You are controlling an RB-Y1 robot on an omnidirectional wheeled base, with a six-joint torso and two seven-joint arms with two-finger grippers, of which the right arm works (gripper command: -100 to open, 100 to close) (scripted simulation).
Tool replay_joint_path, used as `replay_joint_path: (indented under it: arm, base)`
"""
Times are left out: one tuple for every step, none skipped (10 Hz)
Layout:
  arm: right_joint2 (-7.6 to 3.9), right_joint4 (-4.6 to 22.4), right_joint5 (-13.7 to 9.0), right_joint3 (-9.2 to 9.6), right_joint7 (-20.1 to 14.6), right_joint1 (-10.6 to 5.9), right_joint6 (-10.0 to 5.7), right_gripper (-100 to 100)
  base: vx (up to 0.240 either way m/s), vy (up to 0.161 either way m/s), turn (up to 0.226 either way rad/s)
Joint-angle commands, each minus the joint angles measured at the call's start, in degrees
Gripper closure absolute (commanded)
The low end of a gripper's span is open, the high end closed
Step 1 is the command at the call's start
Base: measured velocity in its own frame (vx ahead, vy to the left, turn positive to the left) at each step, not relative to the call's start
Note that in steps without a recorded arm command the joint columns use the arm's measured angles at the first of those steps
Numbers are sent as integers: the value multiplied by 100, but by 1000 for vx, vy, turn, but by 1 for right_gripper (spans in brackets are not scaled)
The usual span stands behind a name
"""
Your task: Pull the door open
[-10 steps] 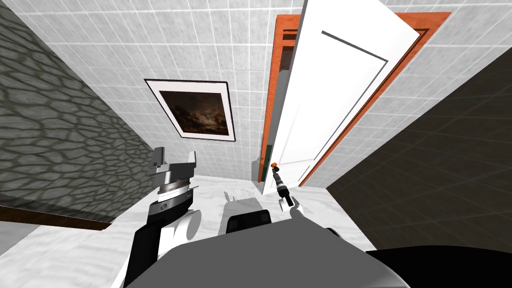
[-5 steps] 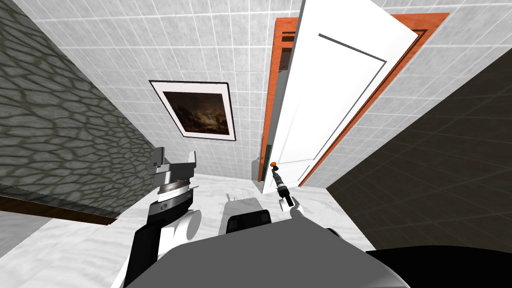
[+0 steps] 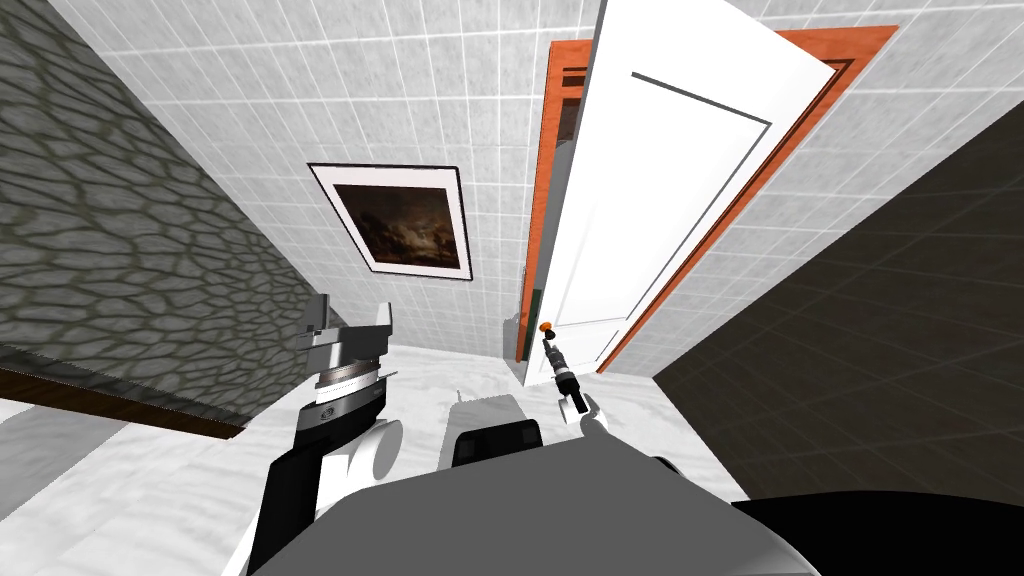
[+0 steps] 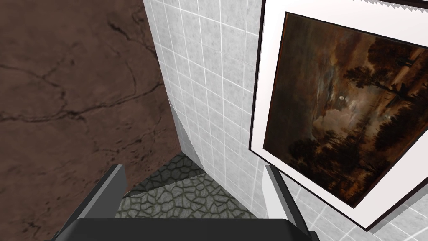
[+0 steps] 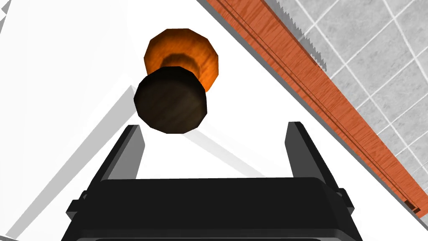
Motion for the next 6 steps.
replay_joint_path:
  arm:
    - [3,-5,18,-16,222,7,1,-100]
    - [7,4,46,-46,423,6,1,-100]
    - [7,4,46,-46,457,6,1,-100]
    - [12,13,75,-75,687,5,1,-100]
    - [17,22,103,-105,835,4,1,-100]
    - [17,22,103,-105,926,4,1,-100]
  base:
    - [-34,-25,20]
    - [-34,-19,31]
    - [-25,-12,17]
    - [-27,-14,26]
    - [-42,-28,40]
    - [-34,-21,21]
